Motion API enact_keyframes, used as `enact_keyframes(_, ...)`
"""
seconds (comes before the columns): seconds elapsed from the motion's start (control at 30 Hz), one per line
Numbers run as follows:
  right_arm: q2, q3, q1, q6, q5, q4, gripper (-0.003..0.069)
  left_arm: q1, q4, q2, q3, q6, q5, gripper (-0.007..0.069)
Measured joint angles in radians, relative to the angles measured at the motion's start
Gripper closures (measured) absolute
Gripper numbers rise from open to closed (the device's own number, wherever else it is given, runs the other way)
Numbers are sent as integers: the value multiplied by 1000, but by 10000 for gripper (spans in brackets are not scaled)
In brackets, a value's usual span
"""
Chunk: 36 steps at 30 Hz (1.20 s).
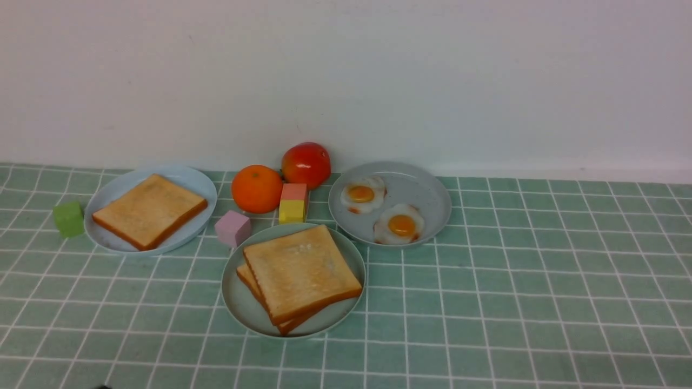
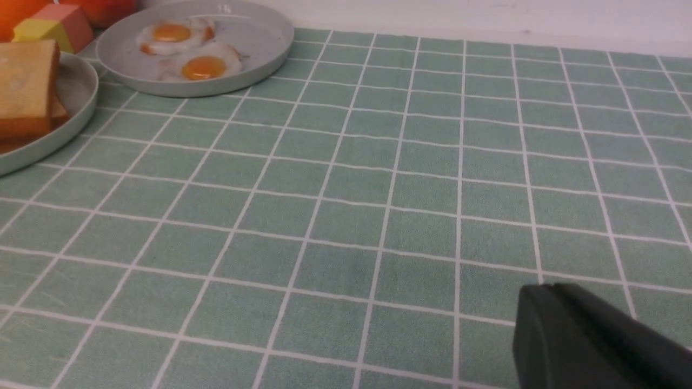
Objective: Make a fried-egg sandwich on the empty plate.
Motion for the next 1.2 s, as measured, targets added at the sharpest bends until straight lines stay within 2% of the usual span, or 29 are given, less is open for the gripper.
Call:
enact_keyframes(0.1,0,0,0,0,0,0,669,90,18,-21,9,-19,-44,638)
enact_keyframes(0.13,0,0,0,0,0,0,669,188,23,-49,15,-43,-49,638)
enact_keyframes(0.17,0,0,0,0,0,0,669,188,24,-49,17,-43,-49,638)
enact_keyframes(0.23,0,0,0,0,0,0,669,371,51,-104,47,-108,-17,638)
enact_keyframes(0.33,0,0,0,0,1,0,669,505,99,-117,99,-178,30,638)
enact_keyframes(0.4,0,0,-1,0,1,0,666,566,133,-117,118,-227,118,638)
enact_keyframes(0.47,0,0,-1,0,1,0,664,591,147,-117,123,-258,224,638)
enact_keyframes(0.57,0,0,-1,0,1,0,664,595,154,-117,127,-273,276,638)
enact_keyframes(1.2,0,0,-1,0,1,1,659,595,157,-117,127,-280,280,638)
